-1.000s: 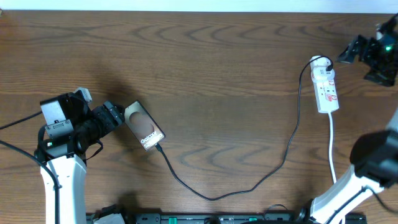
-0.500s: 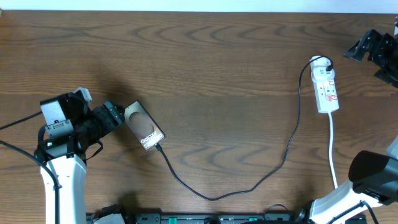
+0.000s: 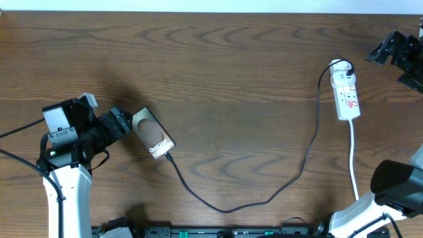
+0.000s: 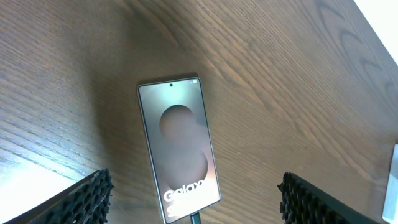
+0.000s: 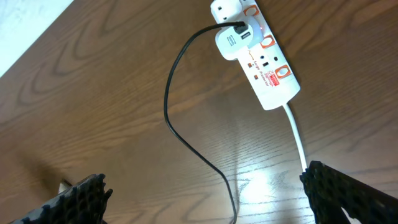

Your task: Plug charger to phone and switch on socket

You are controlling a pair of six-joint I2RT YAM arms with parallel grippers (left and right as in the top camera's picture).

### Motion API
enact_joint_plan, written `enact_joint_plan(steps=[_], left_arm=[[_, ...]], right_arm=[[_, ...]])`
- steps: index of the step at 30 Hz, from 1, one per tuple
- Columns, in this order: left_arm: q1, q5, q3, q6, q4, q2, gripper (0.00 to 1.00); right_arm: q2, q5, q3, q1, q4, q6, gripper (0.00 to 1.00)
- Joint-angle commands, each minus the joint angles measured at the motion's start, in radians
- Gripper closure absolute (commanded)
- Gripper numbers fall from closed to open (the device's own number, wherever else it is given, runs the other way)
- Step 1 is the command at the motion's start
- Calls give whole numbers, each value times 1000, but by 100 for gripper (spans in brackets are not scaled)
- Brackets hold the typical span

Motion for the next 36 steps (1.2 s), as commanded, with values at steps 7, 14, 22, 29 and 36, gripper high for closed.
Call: enact_joint_plan(steps=[7, 14, 22, 29, 36], left_arm=[[-159, -299, -5, 21, 68, -149, 15], [-432, -652, -141, 22, 381, -346, 16], [-443, -674, -486, 22, 827, -657, 16], [-390, -652, -785, 21, 1072, -884, 16], [-283, -535, -809, 21, 900, -987, 16]], right_arm=[[-8, -3, 7, 10, -2, 13, 1], [-8, -3, 7, 10, -2, 13, 1], [-8, -3, 7, 10, -2, 13, 1], [-8, -3, 7, 10, -2, 13, 1], [-8, -3, 7, 10, -2, 13, 1]])
